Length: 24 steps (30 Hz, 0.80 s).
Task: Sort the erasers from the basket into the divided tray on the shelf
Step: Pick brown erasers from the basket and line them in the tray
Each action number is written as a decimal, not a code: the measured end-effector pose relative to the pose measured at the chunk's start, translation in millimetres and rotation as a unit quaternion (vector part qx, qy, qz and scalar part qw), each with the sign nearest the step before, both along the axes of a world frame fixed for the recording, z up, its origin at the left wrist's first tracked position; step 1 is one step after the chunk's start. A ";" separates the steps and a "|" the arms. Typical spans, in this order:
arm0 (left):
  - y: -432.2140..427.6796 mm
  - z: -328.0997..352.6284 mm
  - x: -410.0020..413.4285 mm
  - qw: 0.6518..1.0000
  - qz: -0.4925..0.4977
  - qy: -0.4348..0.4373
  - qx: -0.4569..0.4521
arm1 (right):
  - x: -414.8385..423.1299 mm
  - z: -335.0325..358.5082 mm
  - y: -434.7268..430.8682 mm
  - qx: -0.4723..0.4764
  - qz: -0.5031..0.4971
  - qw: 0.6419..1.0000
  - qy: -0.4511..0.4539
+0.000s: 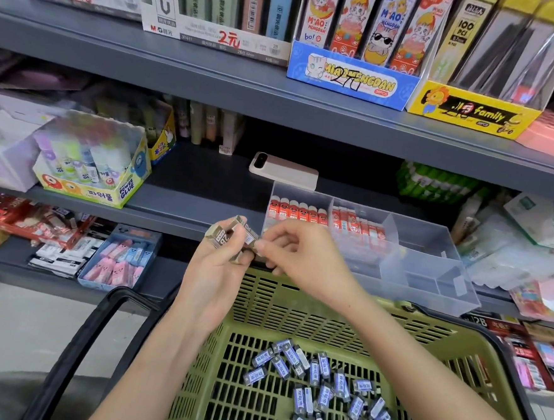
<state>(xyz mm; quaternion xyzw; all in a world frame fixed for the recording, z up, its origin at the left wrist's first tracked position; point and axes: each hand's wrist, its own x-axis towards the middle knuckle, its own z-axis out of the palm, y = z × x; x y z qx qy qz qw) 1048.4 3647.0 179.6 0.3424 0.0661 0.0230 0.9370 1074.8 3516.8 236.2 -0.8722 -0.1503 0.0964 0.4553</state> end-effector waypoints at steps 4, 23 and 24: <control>-2.8 0.3 -2.0 0.998 -0.017 -0.046 0.049 | 0.9 2.1 -12.9 0.180 -0.079 0.966 0.168; -5.3 2.0 -2.8 0.997 -0.042 -0.025 -0.062 | 63.1 8.9 -64.7 -0.088 -0.059 0.991 0.079; -5.1 2.6 -2.5 0.997 -0.038 -0.024 -0.068 | 65.4 6.5 -60.9 -0.109 -0.049 0.990 0.073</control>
